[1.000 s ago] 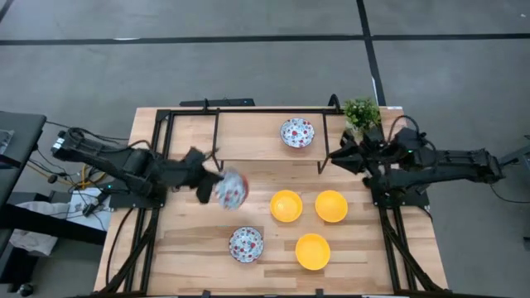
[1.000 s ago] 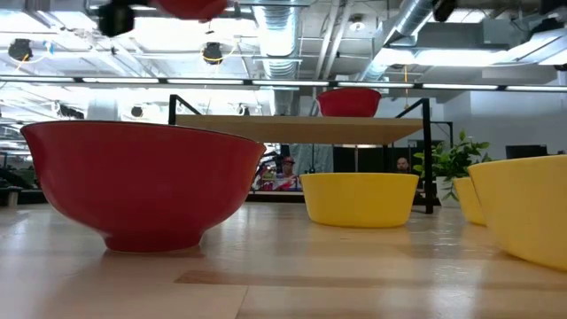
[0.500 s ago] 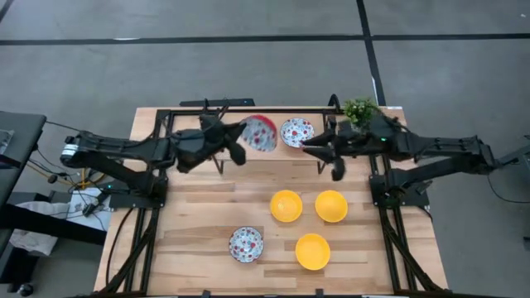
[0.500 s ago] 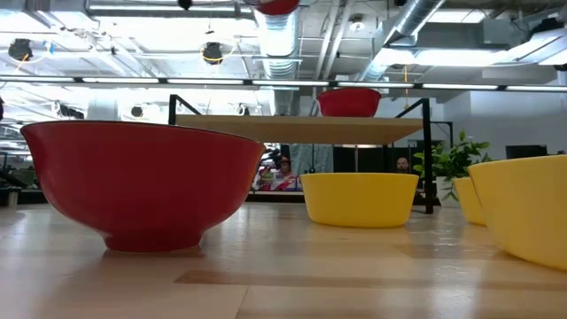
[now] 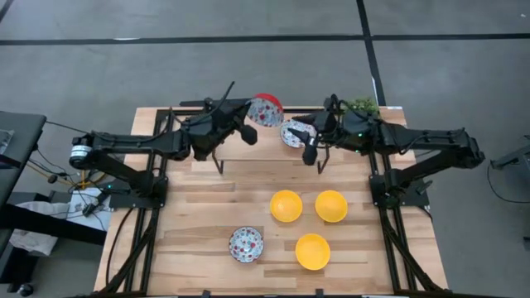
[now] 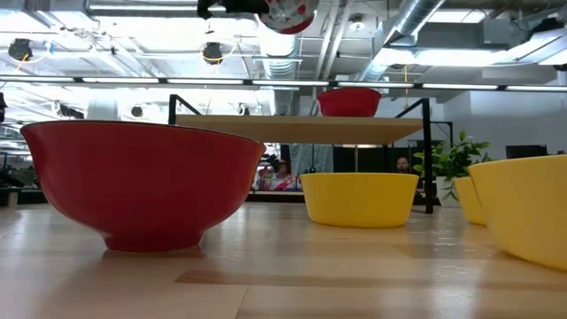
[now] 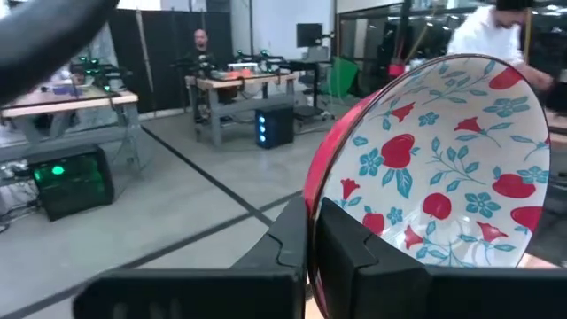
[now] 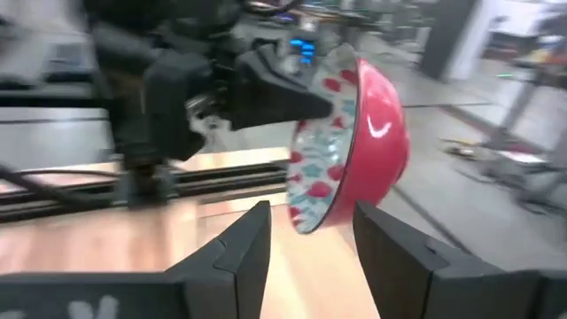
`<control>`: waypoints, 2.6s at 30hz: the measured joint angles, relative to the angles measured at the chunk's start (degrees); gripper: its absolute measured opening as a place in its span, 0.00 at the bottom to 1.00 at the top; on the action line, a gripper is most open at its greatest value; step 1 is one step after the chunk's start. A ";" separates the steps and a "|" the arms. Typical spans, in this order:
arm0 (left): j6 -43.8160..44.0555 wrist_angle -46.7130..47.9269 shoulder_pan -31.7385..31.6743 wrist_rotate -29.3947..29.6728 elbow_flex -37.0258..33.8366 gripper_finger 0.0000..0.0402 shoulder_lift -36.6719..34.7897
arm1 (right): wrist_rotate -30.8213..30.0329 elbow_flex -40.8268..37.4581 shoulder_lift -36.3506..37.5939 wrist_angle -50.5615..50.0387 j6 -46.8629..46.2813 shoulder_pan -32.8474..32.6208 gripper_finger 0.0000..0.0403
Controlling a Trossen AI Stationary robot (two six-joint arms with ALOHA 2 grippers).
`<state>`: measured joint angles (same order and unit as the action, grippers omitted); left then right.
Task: Pick & Place Mini bowls
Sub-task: Stack the left red patterned bowl on the red patterned bowl on the shelf
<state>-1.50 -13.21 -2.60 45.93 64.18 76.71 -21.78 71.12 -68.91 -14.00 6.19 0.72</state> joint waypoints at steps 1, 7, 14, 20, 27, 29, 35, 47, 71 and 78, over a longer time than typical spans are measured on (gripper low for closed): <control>-0.03 0.24 -0.43 -0.06 0.00 0.02 -0.08 | -2.40 0.57 -0.48 -0.39 0.31 -0.44 0.39; -0.82 -1.08 -1.43 -0.35 0.04 0.02 0.24 | -13.76 3.98 -3.83 0.14 0.36 -2.00 0.40; -3.16 -3.29 -1.61 -0.50 0.03 0.02 1.38 | -18.41 9.15 -9.59 -0.18 0.36 -2.63 0.37; -4.49 -3.86 -1.63 -0.37 0.04 0.02 1.42 | -22.68 13.89 -14.68 -1.92 1.85 -2.61 0.34; -4.72 -4.08 -1.25 -0.33 0.04 0.02 1.42 | -29.69 17.50 -17.61 -2.30 4.40 -2.98 0.32; -4.72 -4.24 -1.21 -0.41 0.02 0.02 1.42 | -29.64 17.65 -17.88 -2.52 4.41 -2.96 0.32; -4.72 -4.68 -1.26 -1.14 0.02 0.02 1.39 | -31.20 17.63 -17.81 -2.34 4.38 -2.89 0.26; -4.37 -5.78 -1.17 -1.55 -0.07 0.02 1.37 | -30.57 17.70 -18.53 -2.08 4.14 -2.35 0.02; -4.09 -6.17 -0.60 -3.28 -0.16 0.11 1.29 | -32.64 17.63 -19.03 -4.25 4.31 -2.13 0.00; -4.02 -6.85 -0.12 -3.96 0.04 0.18 1.29 | -30.89 19.27 -19.21 -7.65 2.78 -2.23 0.00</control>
<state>-5.52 -20.05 -2.72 41.98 64.23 78.00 -52.67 90.39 -88.11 -21.65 8.97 -1.52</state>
